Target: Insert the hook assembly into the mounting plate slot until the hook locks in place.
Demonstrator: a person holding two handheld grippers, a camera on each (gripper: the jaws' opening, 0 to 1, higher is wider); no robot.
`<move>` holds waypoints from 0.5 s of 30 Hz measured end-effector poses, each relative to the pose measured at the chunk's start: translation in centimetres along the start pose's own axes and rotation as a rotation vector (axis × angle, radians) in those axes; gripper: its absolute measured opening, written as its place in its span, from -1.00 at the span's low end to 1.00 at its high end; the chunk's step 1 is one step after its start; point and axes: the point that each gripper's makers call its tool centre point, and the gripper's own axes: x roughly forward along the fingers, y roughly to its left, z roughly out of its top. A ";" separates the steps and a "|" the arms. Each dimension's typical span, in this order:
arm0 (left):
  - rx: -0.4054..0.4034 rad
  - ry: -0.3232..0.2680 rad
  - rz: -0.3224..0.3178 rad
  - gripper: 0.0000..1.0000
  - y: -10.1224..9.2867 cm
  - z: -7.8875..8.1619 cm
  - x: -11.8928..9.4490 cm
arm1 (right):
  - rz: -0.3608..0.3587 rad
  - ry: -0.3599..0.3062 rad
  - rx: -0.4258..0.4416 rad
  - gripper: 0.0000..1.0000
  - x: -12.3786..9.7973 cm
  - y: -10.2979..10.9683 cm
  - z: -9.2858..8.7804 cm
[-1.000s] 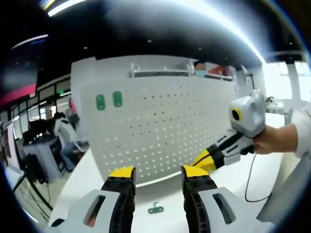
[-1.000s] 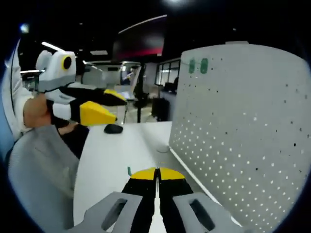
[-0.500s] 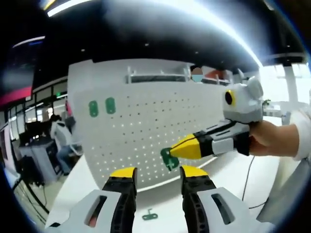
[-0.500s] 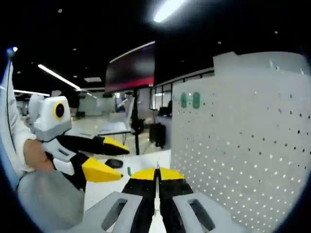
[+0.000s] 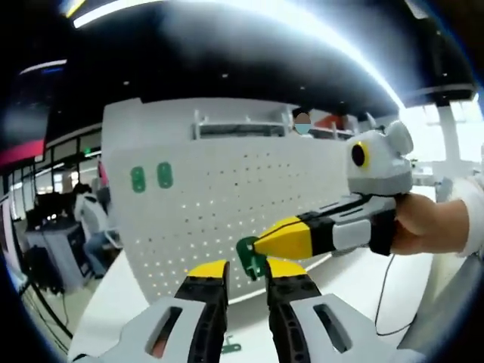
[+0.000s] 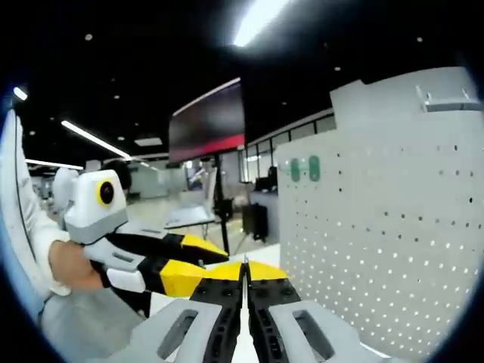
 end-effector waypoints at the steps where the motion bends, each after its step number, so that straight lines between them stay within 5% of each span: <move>1: -0.001 -0.004 -0.001 -0.70 0.0 0.1 0.0 | 0.002 0.000 0.000 -1.00 0.0 0.1 0.0; 15: 0.014 -0.021 -0.023 -0.89 -0.5 0.4 0.3 | 0.016 -0.019 0.038 -1.00 0.0 0.5 0.4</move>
